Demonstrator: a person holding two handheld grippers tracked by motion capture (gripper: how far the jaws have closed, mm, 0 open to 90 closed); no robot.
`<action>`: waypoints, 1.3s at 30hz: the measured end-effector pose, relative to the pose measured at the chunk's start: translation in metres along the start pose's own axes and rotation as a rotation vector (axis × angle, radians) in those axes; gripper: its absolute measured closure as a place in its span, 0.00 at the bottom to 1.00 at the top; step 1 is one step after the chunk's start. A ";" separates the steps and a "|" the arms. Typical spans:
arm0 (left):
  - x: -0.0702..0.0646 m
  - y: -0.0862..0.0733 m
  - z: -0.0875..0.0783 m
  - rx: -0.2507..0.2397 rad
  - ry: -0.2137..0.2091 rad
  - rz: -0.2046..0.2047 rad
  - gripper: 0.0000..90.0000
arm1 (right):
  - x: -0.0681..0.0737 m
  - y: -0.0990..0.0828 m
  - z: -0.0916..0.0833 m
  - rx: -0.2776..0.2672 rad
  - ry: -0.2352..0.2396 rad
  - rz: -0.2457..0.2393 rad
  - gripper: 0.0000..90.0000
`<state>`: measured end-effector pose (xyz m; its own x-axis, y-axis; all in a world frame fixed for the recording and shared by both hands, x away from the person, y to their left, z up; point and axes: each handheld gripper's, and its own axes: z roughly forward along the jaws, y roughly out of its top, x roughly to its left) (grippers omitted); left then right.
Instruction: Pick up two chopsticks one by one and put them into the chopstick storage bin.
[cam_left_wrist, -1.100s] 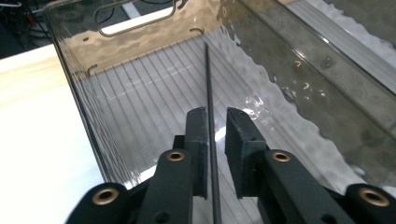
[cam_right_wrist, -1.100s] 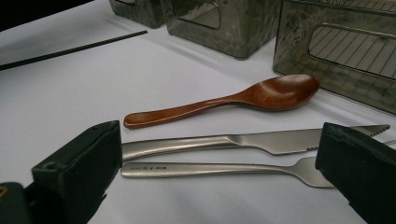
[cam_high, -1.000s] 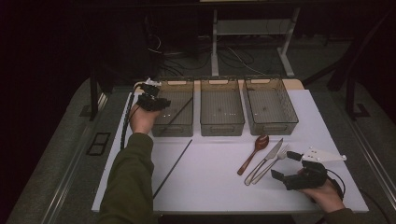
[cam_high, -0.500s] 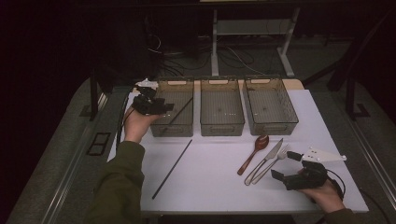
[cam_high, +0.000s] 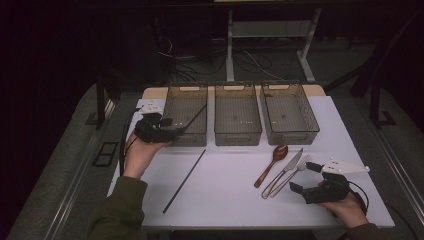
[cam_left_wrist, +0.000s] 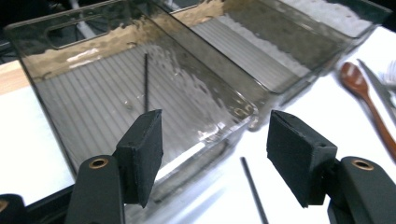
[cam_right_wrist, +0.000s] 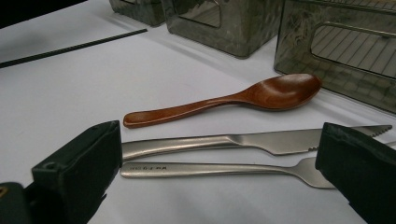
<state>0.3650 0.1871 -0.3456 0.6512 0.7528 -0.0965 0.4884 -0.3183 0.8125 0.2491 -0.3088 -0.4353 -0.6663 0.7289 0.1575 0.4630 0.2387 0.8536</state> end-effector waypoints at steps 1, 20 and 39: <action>-0.002 -0.004 -0.001 0.000 -0.004 0.003 0.38 | 0.000 0.000 0.001 0.001 0.000 -0.004 0.00; -0.036 -0.068 -0.009 0.004 -0.038 0.010 0.38 | 0.000 0.000 0.003 0.007 0.005 -0.009 0.00; -0.060 -0.115 -0.014 0.111 -0.037 -0.002 0.73 | 0.000 0.000 0.002 0.008 -0.002 -0.014 0.00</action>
<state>0.2614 0.1862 -0.4255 0.6702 0.7323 -0.1208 0.5497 -0.3803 0.7438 0.2505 -0.3076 -0.4367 -0.6712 0.7271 0.1445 0.4584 0.2538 0.8518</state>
